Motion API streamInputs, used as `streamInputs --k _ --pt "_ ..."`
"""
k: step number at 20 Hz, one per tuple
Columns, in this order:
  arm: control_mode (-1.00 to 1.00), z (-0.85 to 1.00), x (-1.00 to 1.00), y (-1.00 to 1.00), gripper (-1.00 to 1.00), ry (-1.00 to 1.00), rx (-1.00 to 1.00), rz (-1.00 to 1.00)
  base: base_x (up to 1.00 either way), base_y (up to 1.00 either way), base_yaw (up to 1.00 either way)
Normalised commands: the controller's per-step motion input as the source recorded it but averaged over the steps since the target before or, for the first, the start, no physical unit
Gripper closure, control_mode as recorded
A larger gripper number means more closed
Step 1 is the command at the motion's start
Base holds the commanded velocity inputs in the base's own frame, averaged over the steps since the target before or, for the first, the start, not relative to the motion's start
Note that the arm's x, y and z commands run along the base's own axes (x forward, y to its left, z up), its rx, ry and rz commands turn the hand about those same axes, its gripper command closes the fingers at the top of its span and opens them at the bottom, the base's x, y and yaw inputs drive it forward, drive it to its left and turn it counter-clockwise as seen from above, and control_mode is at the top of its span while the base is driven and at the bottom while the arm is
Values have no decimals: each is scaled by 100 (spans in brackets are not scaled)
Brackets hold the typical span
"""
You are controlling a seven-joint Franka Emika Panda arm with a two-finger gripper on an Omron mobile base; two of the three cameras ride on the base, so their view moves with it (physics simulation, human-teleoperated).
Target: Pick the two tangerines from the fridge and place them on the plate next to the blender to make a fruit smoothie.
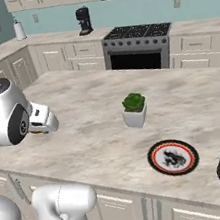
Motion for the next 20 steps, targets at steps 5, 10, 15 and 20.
streamInputs --k 5,10,15,20 --pt "100 0 0 0 100 0 0 0 0 -100 -55" --pt "100 0 0 0 100 0 0 0 4 -54 -41" --pt "100 0 0 0 100 0 0 0 38 3 -8" --pt "100 0 0 0 100 0 0 0 39 -9 0"
